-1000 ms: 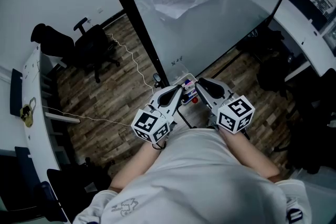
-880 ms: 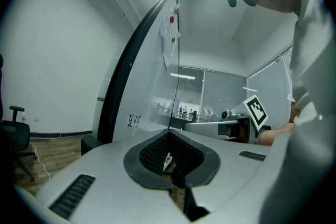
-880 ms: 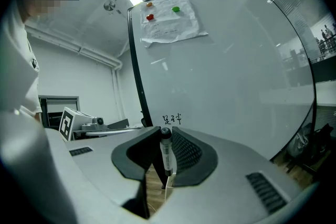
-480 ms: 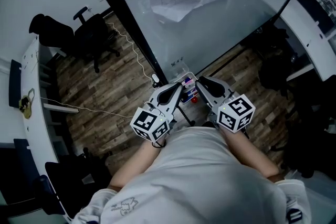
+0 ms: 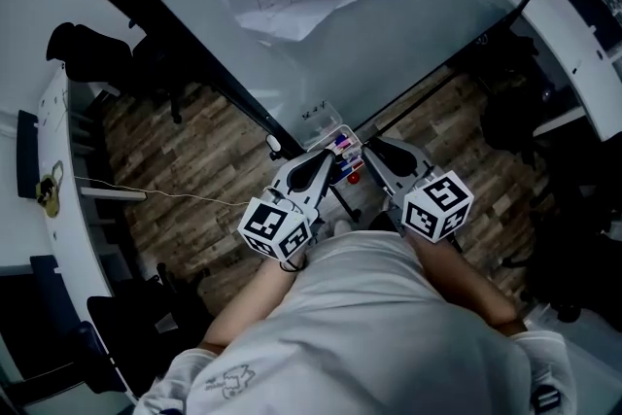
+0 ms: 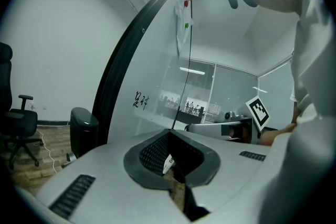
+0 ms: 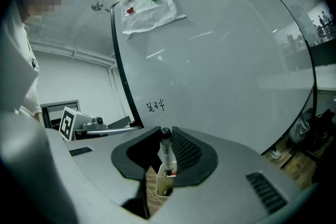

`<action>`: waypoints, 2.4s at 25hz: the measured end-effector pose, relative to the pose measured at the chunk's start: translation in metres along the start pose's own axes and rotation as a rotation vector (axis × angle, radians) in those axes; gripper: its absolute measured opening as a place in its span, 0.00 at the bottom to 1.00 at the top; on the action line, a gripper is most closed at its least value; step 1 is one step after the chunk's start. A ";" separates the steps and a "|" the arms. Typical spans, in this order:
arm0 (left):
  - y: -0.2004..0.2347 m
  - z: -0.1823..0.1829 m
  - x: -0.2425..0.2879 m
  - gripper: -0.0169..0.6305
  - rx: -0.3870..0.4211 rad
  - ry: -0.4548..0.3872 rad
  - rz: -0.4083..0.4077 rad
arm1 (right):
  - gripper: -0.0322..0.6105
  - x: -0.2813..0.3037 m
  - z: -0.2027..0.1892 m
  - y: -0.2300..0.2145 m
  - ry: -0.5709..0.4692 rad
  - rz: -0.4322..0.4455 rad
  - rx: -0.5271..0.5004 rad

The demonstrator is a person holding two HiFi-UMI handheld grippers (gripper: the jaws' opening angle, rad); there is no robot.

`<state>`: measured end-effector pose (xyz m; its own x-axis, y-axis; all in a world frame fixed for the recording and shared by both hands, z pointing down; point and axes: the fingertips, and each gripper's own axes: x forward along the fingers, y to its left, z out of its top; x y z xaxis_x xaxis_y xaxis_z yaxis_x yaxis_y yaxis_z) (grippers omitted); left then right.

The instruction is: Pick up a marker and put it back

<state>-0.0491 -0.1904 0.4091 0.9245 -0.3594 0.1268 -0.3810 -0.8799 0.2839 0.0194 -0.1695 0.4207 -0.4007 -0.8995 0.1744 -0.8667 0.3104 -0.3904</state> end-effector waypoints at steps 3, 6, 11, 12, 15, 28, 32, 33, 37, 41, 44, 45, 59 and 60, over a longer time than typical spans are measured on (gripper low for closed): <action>0.000 -0.003 0.006 0.03 -0.007 0.009 0.005 | 0.16 -0.002 -0.002 -0.007 0.006 -0.005 0.011; 0.001 -0.008 0.011 0.03 -0.018 0.020 0.011 | 0.17 -0.004 -0.005 -0.014 0.014 -0.008 0.022; 0.001 -0.013 0.021 0.03 -0.031 0.037 0.019 | 0.16 -0.005 -0.008 -0.025 0.028 -0.011 0.039; 0.002 -0.015 0.023 0.03 -0.033 0.041 0.021 | 0.16 -0.005 -0.009 -0.027 0.031 -0.010 0.042; 0.004 -0.019 0.028 0.03 -0.039 0.054 0.026 | 0.17 -0.003 -0.013 -0.031 0.040 -0.005 0.052; 0.011 -0.035 0.036 0.03 -0.066 0.094 0.053 | 0.17 0.002 -0.027 -0.045 0.072 -0.004 0.074; 0.011 -0.043 0.036 0.03 -0.073 0.116 0.054 | 0.17 0.003 -0.034 -0.050 0.080 -0.008 0.111; 0.011 -0.046 0.036 0.03 -0.077 0.123 0.055 | 0.17 0.004 -0.037 -0.051 0.083 -0.008 0.118; 0.015 -0.054 0.040 0.03 -0.094 0.141 0.055 | 0.17 0.008 -0.044 -0.054 0.093 -0.007 0.134; 0.017 -0.063 0.042 0.03 -0.109 0.163 0.051 | 0.17 0.009 -0.051 -0.059 0.104 -0.016 0.150; 0.021 -0.065 0.044 0.03 -0.116 0.168 0.050 | 0.17 0.013 -0.055 -0.063 0.114 -0.020 0.150; 0.021 -0.065 0.045 0.03 -0.118 0.170 0.049 | 0.17 0.014 -0.057 -0.064 0.119 -0.022 0.150; 0.028 -0.077 0.052 0.03 -0.143 0.197 0.036 | 0.17 0.024 -0.072 -0.073 0.151 -0.031 0.159; 0.028 -0.077 0.053 0.03 -0.143 0.199 0.034 | 0.17 0.024 -0.074 -0.073 0.154 -0.031 0.162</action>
<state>-0.0116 -0.2096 0.4970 0.8965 -0.3070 0.3194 -0.4222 -0.8103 0.4064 0.0514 -0.1913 0.5200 -0.4257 -0.8465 0.3199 -0.8256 0.2185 -0.5203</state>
